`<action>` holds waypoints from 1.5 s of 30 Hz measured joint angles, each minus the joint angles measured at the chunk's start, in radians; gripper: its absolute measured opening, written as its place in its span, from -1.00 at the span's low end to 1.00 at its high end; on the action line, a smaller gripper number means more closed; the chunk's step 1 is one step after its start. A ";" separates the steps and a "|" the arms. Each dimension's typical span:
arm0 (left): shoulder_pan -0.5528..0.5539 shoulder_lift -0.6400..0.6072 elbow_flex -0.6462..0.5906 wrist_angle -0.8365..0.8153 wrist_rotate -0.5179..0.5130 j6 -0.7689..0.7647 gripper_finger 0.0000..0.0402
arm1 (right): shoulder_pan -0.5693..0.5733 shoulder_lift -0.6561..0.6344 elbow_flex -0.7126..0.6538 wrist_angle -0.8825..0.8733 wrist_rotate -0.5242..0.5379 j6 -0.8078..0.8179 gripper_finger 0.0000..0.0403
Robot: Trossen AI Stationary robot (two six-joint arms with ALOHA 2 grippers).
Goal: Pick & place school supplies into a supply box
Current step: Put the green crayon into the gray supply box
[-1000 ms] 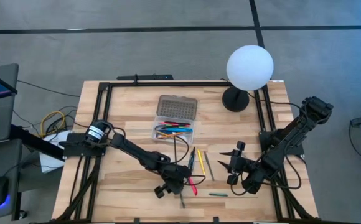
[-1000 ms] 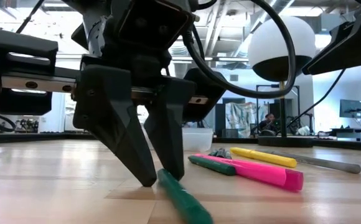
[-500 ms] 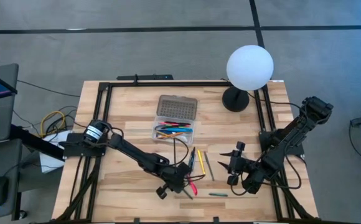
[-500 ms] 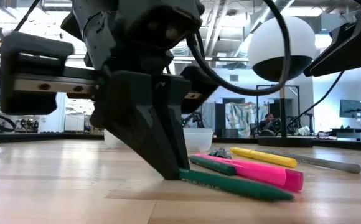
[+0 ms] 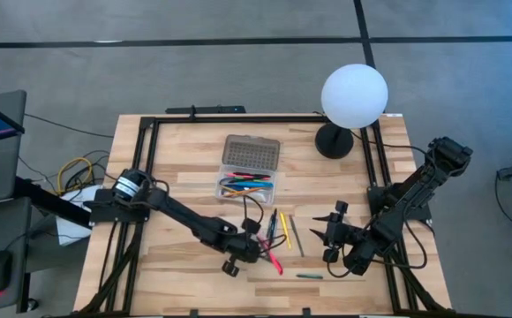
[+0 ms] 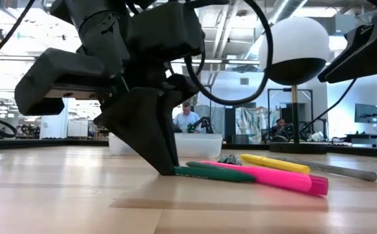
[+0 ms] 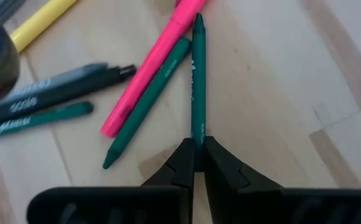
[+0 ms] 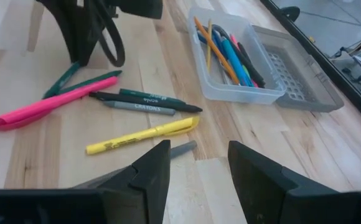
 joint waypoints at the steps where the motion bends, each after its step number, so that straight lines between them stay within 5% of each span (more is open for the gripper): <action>1: -0.003 -0.008 0.000 -0.005 -0.010 -0.007 -0.97 | 0.000 0.000 0.000 0.000 0.000 0.000 -0.24; 16: -0.036 -0.154 -0.007 -0.176 -0.254 -0.130 -0.99 | 0.000 0.000 0.000 0.000 0.000 0.000 -0.24; 26: 0.047 -0.213 -0.004 -0.366 -0.611 -0.140 -0.98 | 0.000 0.000 -0.001 0.000 0.000 0.000 -0.23; 35: 0.238 -0.213 -0.042 -0.416 -0.569 -0.131 -0.97 | 0.000 0.000 -0.001 0.000 0.000 0.000 -0.23; 45: 0.301 -0.213 -0.046 -0.411 -0.534 -0.157 -0.74 | 0.000 0.000 -0.001 0.000 0.000 0.000 -0.23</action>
